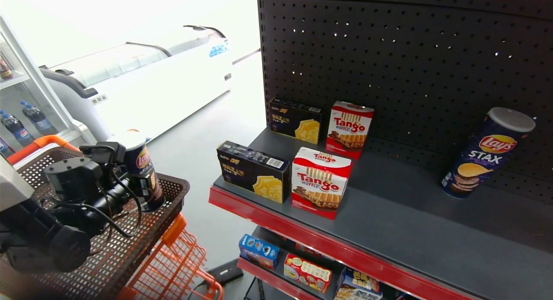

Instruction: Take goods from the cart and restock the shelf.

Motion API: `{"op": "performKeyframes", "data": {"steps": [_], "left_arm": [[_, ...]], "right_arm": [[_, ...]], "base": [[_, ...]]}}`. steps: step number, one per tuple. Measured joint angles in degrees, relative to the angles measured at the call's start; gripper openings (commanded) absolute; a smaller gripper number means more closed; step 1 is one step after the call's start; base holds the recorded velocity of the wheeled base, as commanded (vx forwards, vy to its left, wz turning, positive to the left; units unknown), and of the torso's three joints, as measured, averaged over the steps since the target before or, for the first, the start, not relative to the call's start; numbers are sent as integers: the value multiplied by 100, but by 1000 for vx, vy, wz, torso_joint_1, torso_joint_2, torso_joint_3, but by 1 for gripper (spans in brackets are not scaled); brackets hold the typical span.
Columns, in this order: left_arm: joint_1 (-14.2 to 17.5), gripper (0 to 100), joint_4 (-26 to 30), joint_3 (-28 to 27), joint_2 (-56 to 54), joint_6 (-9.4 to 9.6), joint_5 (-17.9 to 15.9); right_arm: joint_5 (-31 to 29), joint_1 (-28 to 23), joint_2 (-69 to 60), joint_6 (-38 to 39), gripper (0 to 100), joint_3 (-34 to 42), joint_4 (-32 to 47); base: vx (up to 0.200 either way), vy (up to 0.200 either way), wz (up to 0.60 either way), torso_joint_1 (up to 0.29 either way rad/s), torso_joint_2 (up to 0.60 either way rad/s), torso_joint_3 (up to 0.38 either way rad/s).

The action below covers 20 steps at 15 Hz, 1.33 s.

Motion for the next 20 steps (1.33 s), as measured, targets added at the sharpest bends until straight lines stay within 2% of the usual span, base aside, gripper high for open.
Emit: {"op": "performKeyframes", "data": {"steps": [2, 6, 8, 11, 12, 13, 15, 17, 19, 20], "left_arm": [[-6, 0, 512, -67, -618, -2, -205], [-151, 0, 1125, -263, -1692, -63, -323], [-300, 0, 1974, -434, -2227, -362, -332], [-614, 0, 2699, -758, -2968, -506, -421], [-745, 0, 2726, -775, -3106, -546, -588], [-930, 0, 2721, -778, -3198, -594, -928], [-1306, 0, 2721, -797, -3316, -627, -1215], [-1597, 0, 2726, -897, -3368, -640, -1669], [-1675, 0, 2794, -937, -3476, -653, -2444], [-1693, 0, 2844, -937, -3539, -660, -2537]], "right_arm": [[2, 2, 0, 0, 100, 0, 0], [0, 0, 0, 0, 100, 0, 2], [4, 0, 0, 0, 100, 0, 0], [6, 0, 0, 0, 100, 0, 0], [2, 0, 0, 0, 100, 0, 2], [2, 0, 0, 0, 100, 0, 0], [0, 0, 0, 0, 100, 0, 0], [2, -2, 0, 0, 100, 0, 0], [2, 0, 0, 0, 100, 0, -2], [2, -2, 0, 0, 100, 0, 0]], "base": [[0, 0, 0, 0, 0, 0], [0, 0, 0, 0, 0, 0], [0, 0, 0, 0, 0, 0], [0, 0, 0, 0, 0, 0], [0, 0, 0, 0, 0, 0], [0, 0, 0, 0, 0, 0], [0, 0, 0, 0, 0, 0], [0, 0, 0, 0, 0, 0], [0, 0, 0, 0, 0, 0], [0, 0, 0, 0, 0, 0]]}}
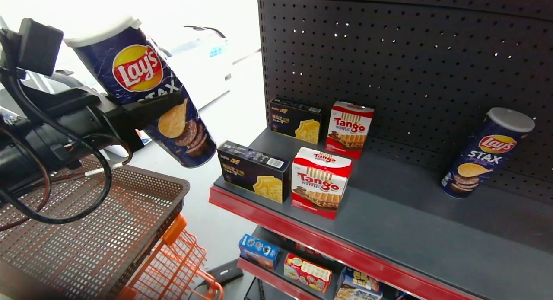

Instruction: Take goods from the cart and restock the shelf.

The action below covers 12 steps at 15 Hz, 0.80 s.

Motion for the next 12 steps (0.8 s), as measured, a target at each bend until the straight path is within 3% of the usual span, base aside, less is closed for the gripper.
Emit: {"op": "performKeyframes", "data": {"steps": [2, 3, 4, 9, 12], "left_arm": [[-152, 0, 652, 27, -255, -84, -105], [-307, 0, 1176, 7, -444, -122, -140], [-513, 0, 1363, -96, -592, -139, -162], [-1564, 0, 1473, -26, -880, -106, -154], [-1877, 0, 1527, -39, -889, -117, -180]], "right_arm": [[0, 2, 0, 0, 100, 0, 0], [-2, 2, 0, 0, 100, 0, 2], [0, 2, 0, 0, 100, 0, 0], [0, 2, 0, 0, 100, 0, 0], [-2, 2, 0, 0, 100, 0, 2]], "base": [[0, 0, 0, 0, 0, 0], [0, 0, 0, 0, 0, 0], [0, 0, 0, 0, 0, 0], [0, 0, 0, 0, 0, 0], [0, 0, 0, 0, 0, 0]]}}
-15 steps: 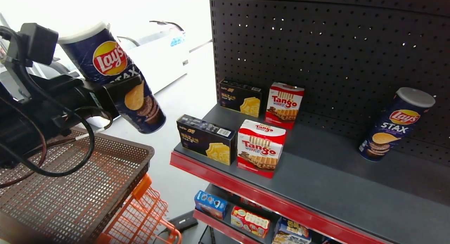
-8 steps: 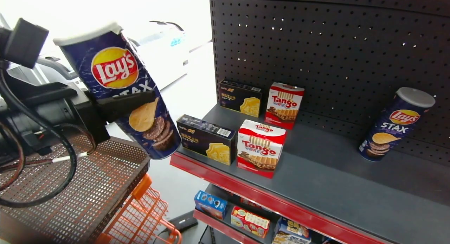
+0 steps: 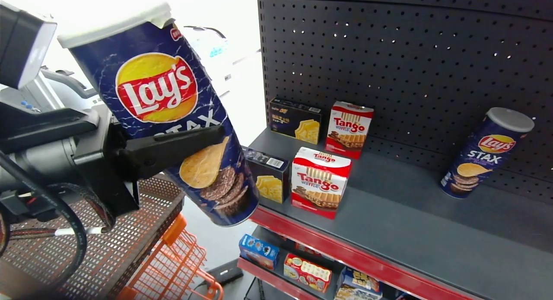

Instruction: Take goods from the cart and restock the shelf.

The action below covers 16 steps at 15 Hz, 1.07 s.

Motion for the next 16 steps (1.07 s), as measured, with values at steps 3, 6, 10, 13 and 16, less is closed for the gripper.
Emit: {"op": "performKeyframes", "data": {"steps": [3, 6, 10, 13, 16], "left_arm": [[-284, 0, -30, -2, 39, 0, -280], [-375, 0, -49, -26, 98, -2, -367], [-362, 0, -55, -312, 174, -11, -918], [-347, 0, -57, -364, 268, -11, -936], [-354, 0, -60, -383, 317, -13, -936]], "right_arm": [[13, 0, 0, -5, 100, 0, 0], [13, 0, 0, -7, 100, 0, -2], [15, 0, 0, -21, 100, 0, -2], [15, 0, 0, -13, 100, 0, -2], [13, 0, 0, -7, 100, 0, -2]], "base": [[0, 0, 0, 0, 0, 0], [0, 0, 0, 0, 0, 0], [0, 0, 0, 0, 0, 0], [0, 0, 0, 0, 0, 0], [0, 0, 0, 0, 0, 0]]}}
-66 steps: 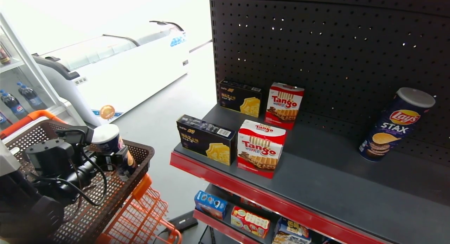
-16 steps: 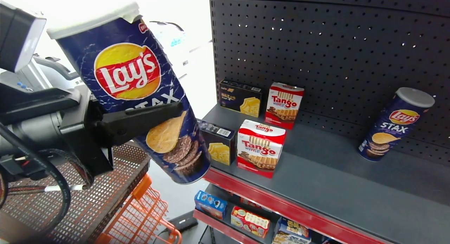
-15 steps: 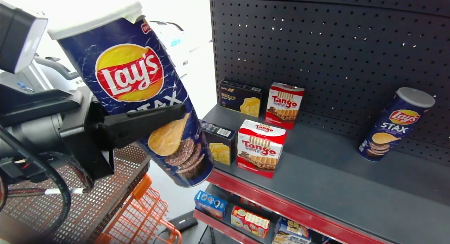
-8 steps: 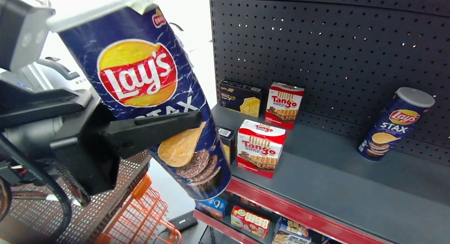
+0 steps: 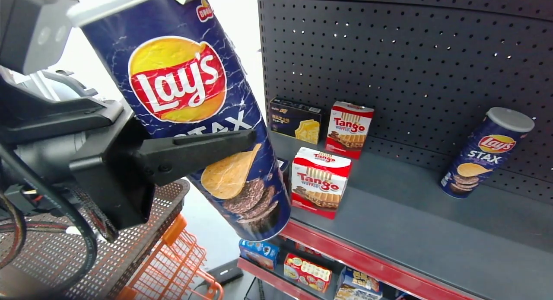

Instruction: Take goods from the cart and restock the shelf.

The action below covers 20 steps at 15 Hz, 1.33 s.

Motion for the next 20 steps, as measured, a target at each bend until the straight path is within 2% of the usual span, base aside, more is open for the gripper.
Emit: {"op": "performKeyframes", "data": {"steps": [2, 12, 20], "left_arm": [[0, 0, 0, -4, 17, 2, 2], [24, 0, 0, -11, 30, 5, 11], [72, 0, 0, 33, 26, 2, 29]], "right_arm": [[1, 0, 0, 2, 100, 0, 0], [0, 0, 0, 0, 100, 0, 2], [-2, 0, 0, 10, 100, 0, 2]], "base": [[0, 0, 0, 0, 0, 0], [0, 0, -600, 2, 4, 4], [0, 0, 0, 0, 0, 0]]}}
